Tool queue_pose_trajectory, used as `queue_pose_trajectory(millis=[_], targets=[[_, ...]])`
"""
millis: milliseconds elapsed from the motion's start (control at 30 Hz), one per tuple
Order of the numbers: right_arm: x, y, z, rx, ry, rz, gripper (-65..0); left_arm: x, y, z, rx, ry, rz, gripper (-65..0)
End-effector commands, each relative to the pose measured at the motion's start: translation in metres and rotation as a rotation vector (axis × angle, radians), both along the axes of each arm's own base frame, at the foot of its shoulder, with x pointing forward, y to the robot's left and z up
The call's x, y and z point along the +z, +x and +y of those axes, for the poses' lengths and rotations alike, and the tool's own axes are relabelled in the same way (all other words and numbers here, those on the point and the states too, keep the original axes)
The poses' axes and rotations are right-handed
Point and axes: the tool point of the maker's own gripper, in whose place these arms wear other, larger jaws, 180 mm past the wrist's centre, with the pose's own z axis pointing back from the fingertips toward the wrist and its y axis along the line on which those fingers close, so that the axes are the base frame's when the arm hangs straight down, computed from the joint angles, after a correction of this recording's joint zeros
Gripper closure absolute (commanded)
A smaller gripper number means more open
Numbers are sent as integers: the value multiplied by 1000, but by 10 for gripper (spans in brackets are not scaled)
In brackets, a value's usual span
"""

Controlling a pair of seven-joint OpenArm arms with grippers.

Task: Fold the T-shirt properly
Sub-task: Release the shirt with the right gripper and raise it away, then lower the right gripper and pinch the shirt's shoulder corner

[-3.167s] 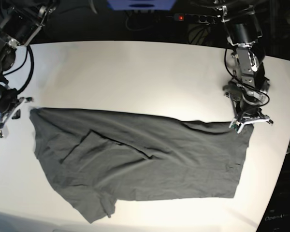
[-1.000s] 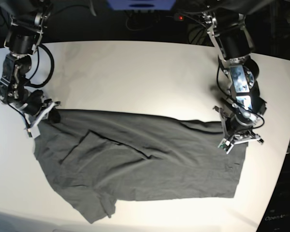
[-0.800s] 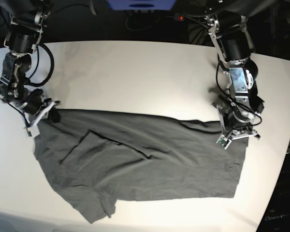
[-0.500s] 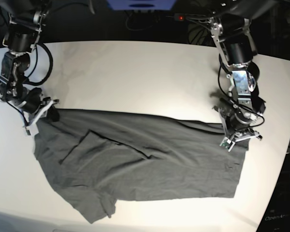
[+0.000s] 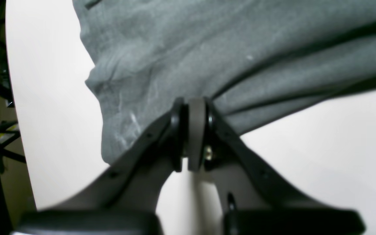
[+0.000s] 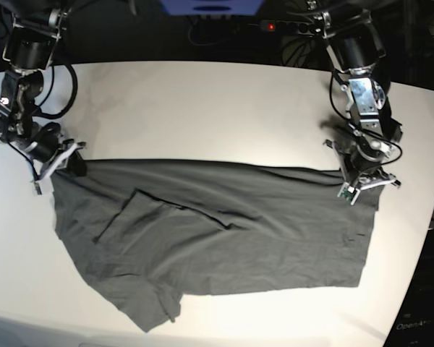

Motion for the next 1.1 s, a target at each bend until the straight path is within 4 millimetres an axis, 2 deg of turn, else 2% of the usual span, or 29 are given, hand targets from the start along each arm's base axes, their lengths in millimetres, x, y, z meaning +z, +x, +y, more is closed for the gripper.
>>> queue_pose_trajectory(millis=[0,500,667,733,900,1067], targets=[[-35,-48,-16,49,-125,231,-6,-26,-33,12,9,74,173,-35],[-48,-95,-38,-7,-132,276,-6,-49,-71,7,7,56,244,-35],[-46,-103,-46,-35,-140,276,-6,-45,-72,5,4,61,232,-35],[-35,-101,-47,-14,-175,245,-6,-42,-71,3,2,66,223,-35],[8,-95,-42,75,-296,155,-6,-35,-67,2,0,72,202,-35],[46,-73,-37,165,-403,86,-6,-37,-67,2,0,70,206,-35]])
